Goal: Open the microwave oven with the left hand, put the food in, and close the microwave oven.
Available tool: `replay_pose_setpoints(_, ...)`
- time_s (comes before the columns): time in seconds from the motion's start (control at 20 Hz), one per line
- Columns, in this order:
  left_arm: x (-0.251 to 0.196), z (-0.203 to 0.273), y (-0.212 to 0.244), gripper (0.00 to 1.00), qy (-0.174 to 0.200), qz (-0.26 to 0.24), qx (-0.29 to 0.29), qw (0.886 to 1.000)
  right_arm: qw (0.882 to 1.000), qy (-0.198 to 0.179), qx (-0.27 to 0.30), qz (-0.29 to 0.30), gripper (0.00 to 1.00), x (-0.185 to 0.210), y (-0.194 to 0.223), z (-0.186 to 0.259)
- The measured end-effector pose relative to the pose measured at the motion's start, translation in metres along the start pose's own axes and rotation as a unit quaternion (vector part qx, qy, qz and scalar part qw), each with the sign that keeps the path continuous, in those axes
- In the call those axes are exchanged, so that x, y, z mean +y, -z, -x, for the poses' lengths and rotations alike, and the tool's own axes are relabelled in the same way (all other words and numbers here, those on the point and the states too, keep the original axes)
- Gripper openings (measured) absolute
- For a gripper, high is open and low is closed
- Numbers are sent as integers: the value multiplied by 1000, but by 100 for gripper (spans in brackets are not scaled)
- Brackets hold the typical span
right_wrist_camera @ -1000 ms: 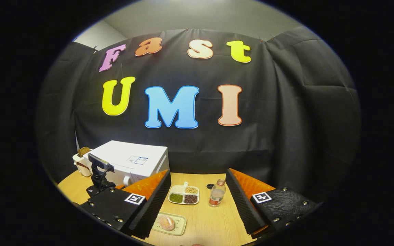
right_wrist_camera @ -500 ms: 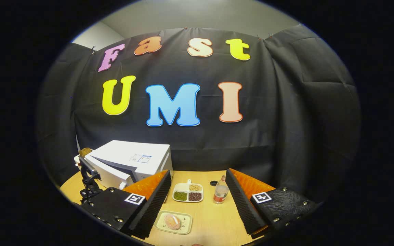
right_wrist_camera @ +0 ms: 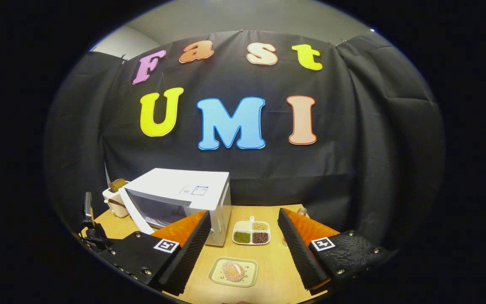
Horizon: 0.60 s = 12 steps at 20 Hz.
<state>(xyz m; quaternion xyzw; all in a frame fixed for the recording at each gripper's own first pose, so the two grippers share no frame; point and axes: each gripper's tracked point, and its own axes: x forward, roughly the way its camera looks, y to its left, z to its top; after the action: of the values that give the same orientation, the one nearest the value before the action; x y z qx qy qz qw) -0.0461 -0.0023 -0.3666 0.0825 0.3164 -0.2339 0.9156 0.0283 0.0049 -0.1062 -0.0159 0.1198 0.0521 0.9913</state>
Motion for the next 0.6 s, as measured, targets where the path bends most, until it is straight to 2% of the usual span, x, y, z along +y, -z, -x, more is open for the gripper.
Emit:
replay_pose_setpoints(0.3,24,77,39,7,26,-9,26,999,999,-19,36,-23,98,41,33,-1)
replay_pose_setpoints(0.6,58,132,68,7,46,-15,55,997,992,-44,104,-54,98,63,92,-9)
